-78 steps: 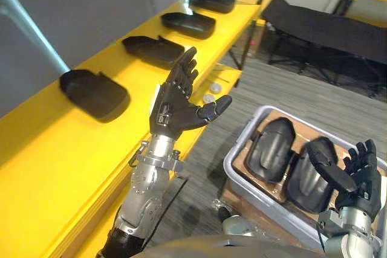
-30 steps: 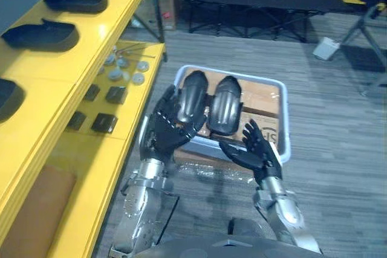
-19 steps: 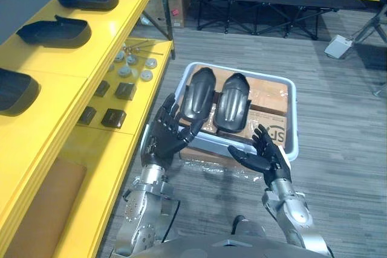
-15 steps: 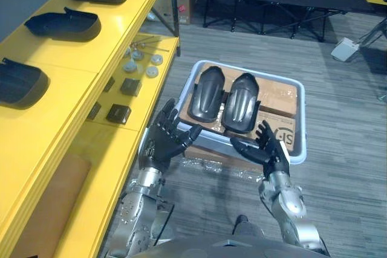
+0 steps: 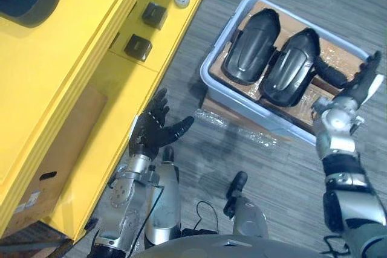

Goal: Walk over and take three plastic housings, then place them on the shelf

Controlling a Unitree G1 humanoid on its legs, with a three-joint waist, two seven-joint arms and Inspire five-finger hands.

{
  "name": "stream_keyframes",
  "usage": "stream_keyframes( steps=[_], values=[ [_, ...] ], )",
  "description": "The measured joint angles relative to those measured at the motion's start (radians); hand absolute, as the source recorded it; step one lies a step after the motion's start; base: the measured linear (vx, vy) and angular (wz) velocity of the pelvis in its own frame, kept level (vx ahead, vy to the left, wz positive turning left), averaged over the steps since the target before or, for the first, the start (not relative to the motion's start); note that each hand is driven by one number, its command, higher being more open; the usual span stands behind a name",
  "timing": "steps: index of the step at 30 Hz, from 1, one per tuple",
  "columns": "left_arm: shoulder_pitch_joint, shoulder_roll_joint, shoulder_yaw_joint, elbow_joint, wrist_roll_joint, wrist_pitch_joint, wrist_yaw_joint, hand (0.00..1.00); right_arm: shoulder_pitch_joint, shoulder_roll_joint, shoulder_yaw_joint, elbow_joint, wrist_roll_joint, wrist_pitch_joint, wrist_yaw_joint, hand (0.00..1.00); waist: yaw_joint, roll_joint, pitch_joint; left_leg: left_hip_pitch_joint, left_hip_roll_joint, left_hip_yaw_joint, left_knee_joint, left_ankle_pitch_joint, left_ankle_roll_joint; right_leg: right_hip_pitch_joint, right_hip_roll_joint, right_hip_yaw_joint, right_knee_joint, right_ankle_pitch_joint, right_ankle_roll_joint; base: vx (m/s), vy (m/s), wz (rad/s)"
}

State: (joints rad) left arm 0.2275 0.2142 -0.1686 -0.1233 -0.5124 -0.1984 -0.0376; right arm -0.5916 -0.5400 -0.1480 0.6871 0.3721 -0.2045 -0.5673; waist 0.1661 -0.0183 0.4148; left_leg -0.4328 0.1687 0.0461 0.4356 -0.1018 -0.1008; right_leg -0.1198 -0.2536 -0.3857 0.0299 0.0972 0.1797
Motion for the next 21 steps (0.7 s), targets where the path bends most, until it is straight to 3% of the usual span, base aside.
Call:
stream_keyframes(
  steps=[3,7,10,15,16,21],
  values=[
    [-0.013,0.000,-0.001,0.016,-0.031,-0.002,-0.019,1.00,-0.078,-0.072,0.008,0.114,0.047,0.015,0.026,1.00,0.004,0.009,0.021,-0.016,-0.002,-0.002,0.003,0.001,0.001,-0.013,-0.001,-0.002,0.001,0.003,0.000,-0.01,0.004,0.00],
    [-0.057,-0.001,-0.003,0.059,-0.036,-0.014,-0.021,1.00,-0.172,-0.166,0.022,0.333,0.120,0.109,0.111,1.00,0.019,0.033,0.051,-0.054,-0.002,-0.007,0.016,0.002,0.004,-0.045,-0.001,-0.004,0.005,0.013,-0.005,-0.04,0.018,0.00],
    [-0.068,0.000,-0.002,0.081,-0.039,-0.019,-0.018,1.00,-0.204,-0.172,0.022,0.440,0.126,0.156,0.164,1.00,0.023,0.036,0.052,-0.083,-0.002,-0.012,0.026,0.003,0.005,-0.067,0.000,-0.007,0.006,0.015,-0.005,-0.01,0.007,0.00],
    [-0.098,-0.001,-0.026,0.134,-0.052,-0.020,-0.001,1.00,-0.271,-0.243,0.030,0.480,0.150,0.202,0.228,1.00,0.027,0.057,0.078,-0.132,0.006,-0.013,0.058,-0.005,0.014,-0.104,0.006,-0.004,0.006,0.046,-0.019,-0.06,0.031,-0.06],
    [-0.103,0.000,-0.025,0.143,-0.065,-0.020,0.014,1.00,-0.279,-0.242,0.031,0.480,0.159,0.209,0.236,0.00,0.030,0.058,0.079,-0.136,0.014,-0.011,0.068,-0.009,0.014,-0.109,0.012,-0.002,0.006,0.051,-0.025,-0.09,0.025,-0.18],
    [-0.115,0.000,-0.034,0.160,-0.075,-0.021,0.085,1.00,-0.307,-0.257,0.044,0.500,0.167,0.264,0.258,0.00,0.032,0.058,0.079,-0.136,0.025,0.005,0.082,-0.021,0.013,-0.113,0.016,0.007,0.006,0.052,-0.025,-0.07,-0.001,-0.13]
  ],
)
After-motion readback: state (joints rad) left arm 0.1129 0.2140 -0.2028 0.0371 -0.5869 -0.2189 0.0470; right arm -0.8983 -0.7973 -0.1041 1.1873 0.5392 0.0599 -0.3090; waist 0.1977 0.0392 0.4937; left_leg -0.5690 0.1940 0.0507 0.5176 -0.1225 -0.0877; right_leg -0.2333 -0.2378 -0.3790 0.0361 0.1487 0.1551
